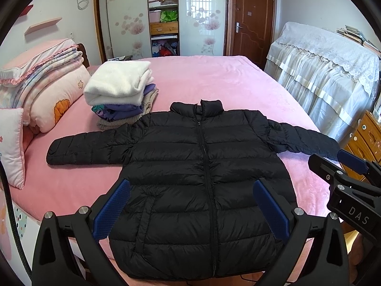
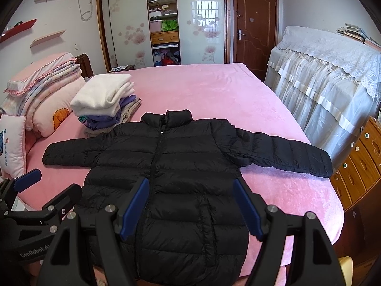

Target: Fold large clothes

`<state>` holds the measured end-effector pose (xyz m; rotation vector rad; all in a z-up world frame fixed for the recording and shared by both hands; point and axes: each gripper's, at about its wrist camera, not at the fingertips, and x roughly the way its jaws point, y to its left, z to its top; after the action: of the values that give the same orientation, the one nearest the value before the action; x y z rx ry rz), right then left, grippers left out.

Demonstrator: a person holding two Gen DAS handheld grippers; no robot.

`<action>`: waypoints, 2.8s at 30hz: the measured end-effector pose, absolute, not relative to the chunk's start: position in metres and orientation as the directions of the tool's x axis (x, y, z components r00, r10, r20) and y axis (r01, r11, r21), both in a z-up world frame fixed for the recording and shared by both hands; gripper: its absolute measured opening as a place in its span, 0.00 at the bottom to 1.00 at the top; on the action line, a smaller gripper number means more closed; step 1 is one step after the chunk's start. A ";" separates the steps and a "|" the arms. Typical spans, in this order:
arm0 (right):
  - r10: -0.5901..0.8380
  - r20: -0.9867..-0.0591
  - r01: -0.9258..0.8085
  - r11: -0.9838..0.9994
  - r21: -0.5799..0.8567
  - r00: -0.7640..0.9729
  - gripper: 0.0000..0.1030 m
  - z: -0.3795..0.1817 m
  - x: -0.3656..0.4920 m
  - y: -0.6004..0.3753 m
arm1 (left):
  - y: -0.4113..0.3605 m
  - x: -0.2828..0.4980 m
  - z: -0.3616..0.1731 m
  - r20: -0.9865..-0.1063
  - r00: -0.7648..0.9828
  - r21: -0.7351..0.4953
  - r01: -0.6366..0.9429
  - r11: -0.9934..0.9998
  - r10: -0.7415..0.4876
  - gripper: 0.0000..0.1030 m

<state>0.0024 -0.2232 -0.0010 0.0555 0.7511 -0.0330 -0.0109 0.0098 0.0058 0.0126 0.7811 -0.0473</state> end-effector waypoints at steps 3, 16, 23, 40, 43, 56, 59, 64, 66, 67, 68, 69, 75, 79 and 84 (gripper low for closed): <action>-0.012 -0.681 0.052 0.998 0.038 0.732 0.71 -0.001 0.002 -0.224 | 0.010 -0.011 0.006 -0.706 0.708 -0.008 0.048 0.999 -0.040 1.00; -0.012 -0.686 0.063 0.997 0.049 0.727 0.71 0.000 0.005 -0.231 | 0.006 -0.012 0.007 -0.702 0.712 0.018 0.048 0.999 -0.021 0.99; -0.012 -0.695 0.059 0.997 0.044 0.719 0.71 -0.002 0.006 -0.226 | 0.009 -0.013 0.009 -0.697 0.717 0.005 0.037 0.999 -0.023 0.99; -0.021 -0.686 0.067 0.997 0.041 0.727 0.71 0.005 0.007 -0.227 | 0.010 -0.011 0.008 -0.698 0.716 0.015 0.040 0.999 -0.018 1.00; -0.021 -0.684 0.076 0.996 0.050 0.730 0.71 0.005 0.007 -0.230 | 0.009 -0.011 0.009 -0.695 0.719 0.018 0.043 0.999 -0.018 1.00; -0.037 -0.650 0.076 0.997 0.032 0.759 0.71 0.014 0.003 -0.233 | 0.009 -0.008 0.011 -0.692 0.722 0.009 0.036 0.999 -0.020 1.00; -0.041 -0.640 0.071 0.997 0.021 0.768 0.71 0.019 0.002 -0.234 | 0.009 -0.006 0.016 -0.683 0.730 0.001 0.033 0.999 -0.023 0.99; -0.031 -0.629 0.061 0.998 0.025 0.777 0.71 0.026 0.003 -0.238 | 0.008 0.001 0.022 -0.678 0.734 -0.006 0.029 1.000 -0.025 0.99; -0.031 -0.623 0.059 0.998 0.025 0.782 0.71 0.029 0.005 -0.241 | 0.007 0.002 0.024 -0.678 0.734 -0.003 0.030 1.000 -0.024 1.00; -0.032 -0.619 0.061 0.998 0.025 0.785 0.71 0.030 0.005 -0.243 | 0.007 0.002 0.024 -0.678 0.735 -0.002 0.031 1.000 -0.024 1.00; -0.031 -0.616 0.061 0.998 0.028 0.787 0.71 0.031 0.006 -0.244 | 0.006 0.004 0.024 -0.678 0.735 0.001 0.033 0.999 -0.023 0.99; -0.028 -0.611 0.062 0.997 0.035 0.791 0.71 0.033 0.006 -0.247 | 0.003 0.006 0.025 -0.678 0.735 0.005 0.033 0.999 -0.021 0.99; -0.058 -0.588 0.105 0.993 0.046 0.807 0.71 0.040 0.009 -0.272 | -0.018 0.018 0.030 -0.673 0.739 0.024 0.054 0.998 -0.024 0.99; -0.087 -0.574 0.141 0.989 0.049 0.814 0.71 0.042 0.008 -0.293 | -0.038 0.029 0.032 -0.667 0.744 0.029 0.074 0.997 -0.036 0.99; -0.129 -0.565 0.199 0.978 0.065 0.815 0.71 0.041 0.008 -0.331 | -0.073 0.045 0.034 -0.646 0.762 0.054 0.098 0.994 -0.040 0.99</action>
<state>0.0083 -0.3305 0.0408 0.1229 0.5933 -0.1752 0.0452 -0.0729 0.0338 0.0861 0.7007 -0.0755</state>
